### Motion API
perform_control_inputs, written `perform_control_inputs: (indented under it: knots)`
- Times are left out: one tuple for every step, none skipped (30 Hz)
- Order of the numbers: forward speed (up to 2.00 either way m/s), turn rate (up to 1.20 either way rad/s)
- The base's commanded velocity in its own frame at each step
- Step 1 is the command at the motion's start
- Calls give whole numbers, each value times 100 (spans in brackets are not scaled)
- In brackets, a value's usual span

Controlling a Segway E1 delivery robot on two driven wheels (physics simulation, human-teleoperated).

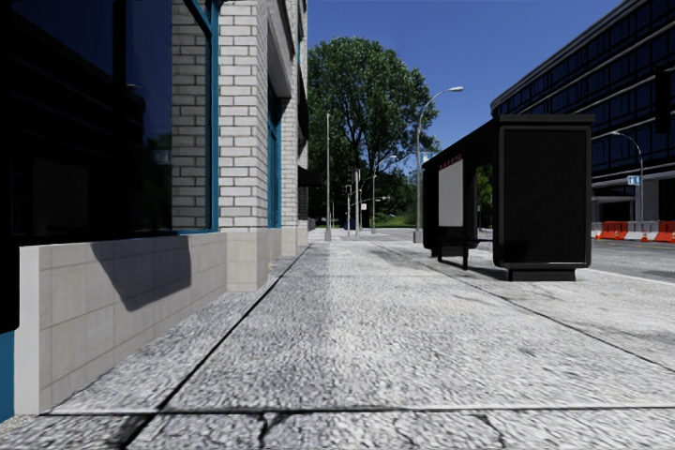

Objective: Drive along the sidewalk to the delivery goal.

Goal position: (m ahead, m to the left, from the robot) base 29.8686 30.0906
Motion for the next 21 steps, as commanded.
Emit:
perform_control_inputs:
  knots:
    - [200, 0]
    - [200, 0]
    - [200, 0]
    - [200, 0]
    - [200, 0]
    - [200, 0]
    - [200, 0]
    - [200, 0]
    - [200, 0]
    - [200, 0]
    - [200, 0]
    - [200, 0]
    - [200, 0]
    - [200, 0]
    - [200, 0]
    - [200, 0]
    - [200, 0]
    - [200, 0]
    - [200, 0]
    - [200, 0]
    - [200, 0]
